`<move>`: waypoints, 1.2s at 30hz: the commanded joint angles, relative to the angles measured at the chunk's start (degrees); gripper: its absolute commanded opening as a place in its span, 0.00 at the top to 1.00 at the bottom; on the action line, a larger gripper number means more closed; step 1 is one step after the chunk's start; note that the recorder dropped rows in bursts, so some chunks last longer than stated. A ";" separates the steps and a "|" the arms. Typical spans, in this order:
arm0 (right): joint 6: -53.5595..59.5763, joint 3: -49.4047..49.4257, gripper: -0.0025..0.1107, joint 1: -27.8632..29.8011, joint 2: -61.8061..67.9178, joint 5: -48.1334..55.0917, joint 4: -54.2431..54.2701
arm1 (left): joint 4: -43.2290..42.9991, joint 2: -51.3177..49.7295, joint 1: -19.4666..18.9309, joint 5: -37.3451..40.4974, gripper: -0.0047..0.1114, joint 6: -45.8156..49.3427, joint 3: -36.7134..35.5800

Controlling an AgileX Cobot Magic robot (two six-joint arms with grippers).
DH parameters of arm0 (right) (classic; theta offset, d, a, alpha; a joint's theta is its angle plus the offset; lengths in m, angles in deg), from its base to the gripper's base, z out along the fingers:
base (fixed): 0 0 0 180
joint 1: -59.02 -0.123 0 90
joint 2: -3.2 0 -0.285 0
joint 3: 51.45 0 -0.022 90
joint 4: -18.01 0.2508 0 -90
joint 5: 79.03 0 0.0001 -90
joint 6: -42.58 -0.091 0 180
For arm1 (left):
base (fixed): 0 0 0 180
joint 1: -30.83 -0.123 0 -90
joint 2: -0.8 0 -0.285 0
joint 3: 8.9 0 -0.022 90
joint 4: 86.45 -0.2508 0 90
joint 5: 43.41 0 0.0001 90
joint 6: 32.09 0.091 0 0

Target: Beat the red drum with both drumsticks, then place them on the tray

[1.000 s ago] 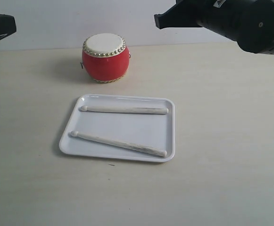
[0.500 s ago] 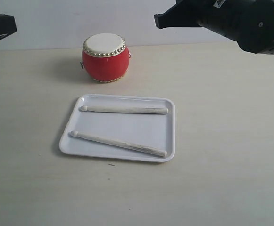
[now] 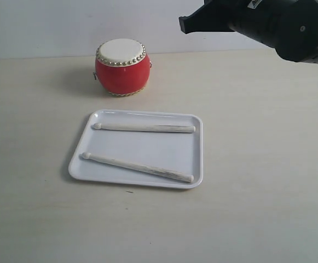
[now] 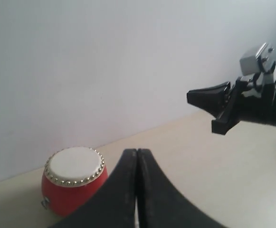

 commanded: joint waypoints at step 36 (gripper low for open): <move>0.10 0.23 0.98 0.30 -0.01 -0.74 0.00 | -1.57 42.87 0.31 -0.90 0.96 -13.40 -19.11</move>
